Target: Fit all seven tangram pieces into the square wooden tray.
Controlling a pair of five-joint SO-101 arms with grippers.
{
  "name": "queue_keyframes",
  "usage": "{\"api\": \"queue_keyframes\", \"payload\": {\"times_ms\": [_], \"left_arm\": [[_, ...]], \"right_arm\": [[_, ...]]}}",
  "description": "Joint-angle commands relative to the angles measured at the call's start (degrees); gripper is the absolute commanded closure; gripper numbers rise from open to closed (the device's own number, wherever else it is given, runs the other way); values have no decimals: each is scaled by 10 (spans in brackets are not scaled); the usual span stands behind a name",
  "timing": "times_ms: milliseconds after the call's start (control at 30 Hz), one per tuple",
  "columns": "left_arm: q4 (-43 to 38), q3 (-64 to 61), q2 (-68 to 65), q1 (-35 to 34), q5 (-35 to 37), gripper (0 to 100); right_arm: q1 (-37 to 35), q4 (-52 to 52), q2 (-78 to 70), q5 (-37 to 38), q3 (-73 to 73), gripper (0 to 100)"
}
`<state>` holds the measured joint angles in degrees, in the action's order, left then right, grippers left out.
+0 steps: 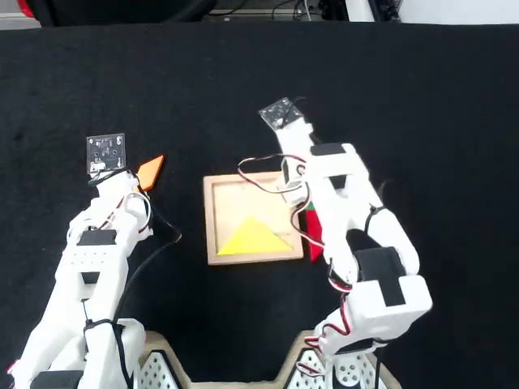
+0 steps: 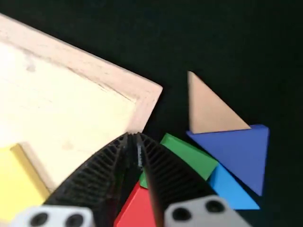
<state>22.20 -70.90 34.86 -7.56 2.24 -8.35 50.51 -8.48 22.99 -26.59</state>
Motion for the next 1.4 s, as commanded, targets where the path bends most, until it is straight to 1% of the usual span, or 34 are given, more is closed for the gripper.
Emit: {"api": "queue_keyframes", "payload": {"times_ms": [0, 100, 200, 233, 267, 333, 367, 433, 500, 567, 700, 800, 900, 1033, 1167, 1267, 1367], "left_arm": [[-13, 11, 4, 0, 5, 970], [-12, 14, 5, -20, 6, 970], [-6, 26, 5, -51, 3, 963], [4, 43, 0, -60, 2, 941], [28, 70, -1, -66, -1, 899], [106, 138, -10, -66, -33, 814], [140, 175, -21, -58, -52, 798], [195, 248, -61, -47, -97, 803], [229, 313, -120, -44, -116, 803], [238, 365, -188, -46, -104, 799], [236, 424, -314, -46, -95, 738], [235, 468, -376, -47, -95, 736], [236, 496, -407, -30, -95, 733], [235, 511, -421, -12, -98, 732], [217, 537, -464, -24, -98, 733], [221, 577, -520, -36, -95, 737], [253, 620, -544, -55, -95, 737]], "right_arm": [[-18, 42, 30, 0, 35, 987], [-27, 82, 88, -1, 49, 987], [-64, 89, 152, -1, 47, 987], [-76, 91, 168, -2, 43, 987], [-84, 98, 182, -2, 35, 987], [-93, 115, 202, -2, 15, 987], [-93, 120, 207, -2, 1, 987], [-81, 120, 215, -2, -24, 987], [-65, 109, 221, -2, -48, 987], [-47, 91, 226, -2, -70, 987], [-12, 48, 243, -2, -120, 987], [11, 31, 262, -2, -146, 987], [24, 11, 279, -2, -162, 987], [23, -7, 283, 1, -175, 987], [23, -11, 283, 2, -176, 987], [23, -11, 283, 2, -177, 987], [23, -11, 283, 2, -177, 987]]}}
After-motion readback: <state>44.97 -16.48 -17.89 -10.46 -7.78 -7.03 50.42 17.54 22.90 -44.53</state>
